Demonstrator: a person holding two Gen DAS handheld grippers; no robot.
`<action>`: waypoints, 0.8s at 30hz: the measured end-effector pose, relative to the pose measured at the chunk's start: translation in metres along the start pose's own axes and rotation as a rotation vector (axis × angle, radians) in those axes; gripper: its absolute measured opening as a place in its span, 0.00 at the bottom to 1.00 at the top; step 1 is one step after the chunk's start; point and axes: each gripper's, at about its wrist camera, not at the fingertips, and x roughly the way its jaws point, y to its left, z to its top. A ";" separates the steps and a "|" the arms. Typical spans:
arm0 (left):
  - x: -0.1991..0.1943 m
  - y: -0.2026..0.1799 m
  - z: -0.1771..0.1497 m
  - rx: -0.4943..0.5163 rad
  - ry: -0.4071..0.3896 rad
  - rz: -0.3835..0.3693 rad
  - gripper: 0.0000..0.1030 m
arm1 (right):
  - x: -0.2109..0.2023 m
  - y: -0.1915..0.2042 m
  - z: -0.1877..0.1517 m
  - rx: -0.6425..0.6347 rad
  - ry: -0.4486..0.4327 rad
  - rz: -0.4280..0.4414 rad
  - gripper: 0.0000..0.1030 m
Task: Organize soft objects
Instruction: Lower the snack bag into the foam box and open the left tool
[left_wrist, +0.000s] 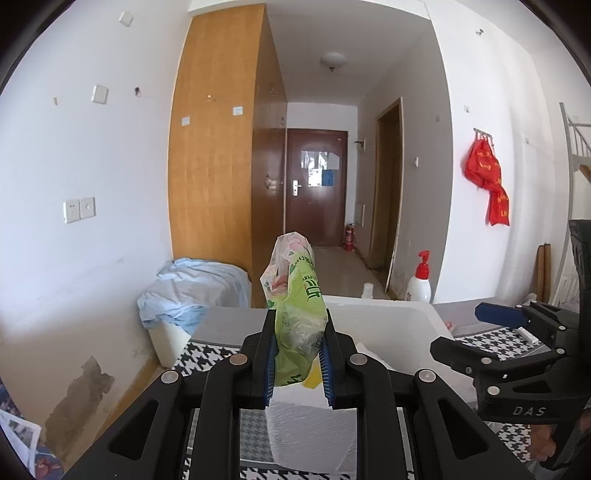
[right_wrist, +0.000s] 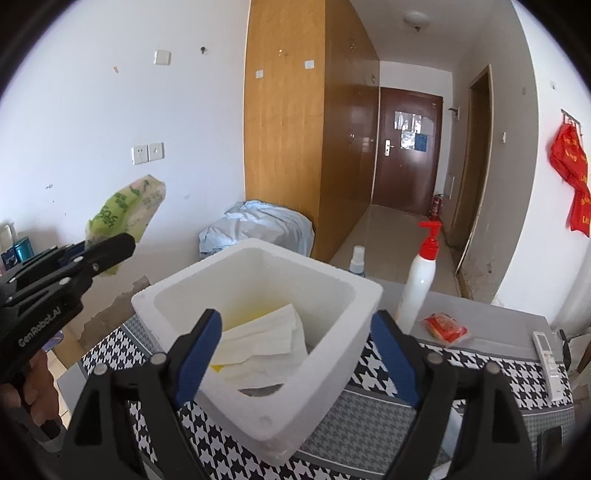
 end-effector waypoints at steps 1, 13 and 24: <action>0.001 -0.001 0.000 0.001 0.000 -0.002 0.21 | -0.001 -0.001 0.000 0.000 -0.004 -0.007 0.85; 0.011 -0.009 0.002 0.017 0.017 -0.036 0.21 | -0.011 -0.010 -0.006 0.010 -0.025 -0.033 0.86; 0.022 -0.021 0.004 0.035 0.047 -0.093 0.21 | -0.021 -0.028 -0.012 0.044 -0.032 -0.070 0.86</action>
